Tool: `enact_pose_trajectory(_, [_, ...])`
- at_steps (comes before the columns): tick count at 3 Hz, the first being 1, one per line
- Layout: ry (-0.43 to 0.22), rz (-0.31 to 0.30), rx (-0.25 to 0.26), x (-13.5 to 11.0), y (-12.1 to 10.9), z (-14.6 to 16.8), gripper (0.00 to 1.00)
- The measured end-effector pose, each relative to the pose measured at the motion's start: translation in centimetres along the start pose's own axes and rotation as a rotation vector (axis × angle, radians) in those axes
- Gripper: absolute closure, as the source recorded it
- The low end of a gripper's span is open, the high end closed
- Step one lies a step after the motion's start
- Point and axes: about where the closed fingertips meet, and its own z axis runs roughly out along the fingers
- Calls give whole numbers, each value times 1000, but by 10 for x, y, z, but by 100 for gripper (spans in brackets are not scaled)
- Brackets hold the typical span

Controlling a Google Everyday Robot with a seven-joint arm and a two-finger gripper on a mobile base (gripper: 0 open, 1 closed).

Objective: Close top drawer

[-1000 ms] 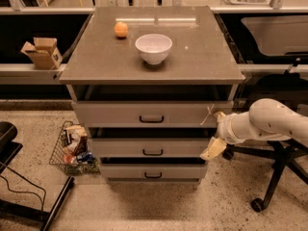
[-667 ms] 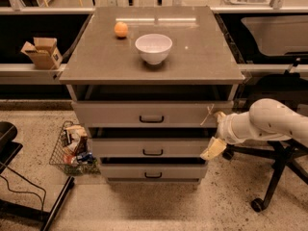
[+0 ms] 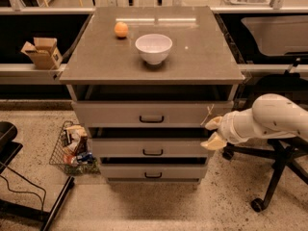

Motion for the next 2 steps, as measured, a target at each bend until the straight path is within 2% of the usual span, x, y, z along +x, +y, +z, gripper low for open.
enact_pose_trajectory(1, [69, -89, -17, -8, 26, -56, 71])
enact_pose_trajectory(2, [171, -178, -2, -20, 44, -132, 94])
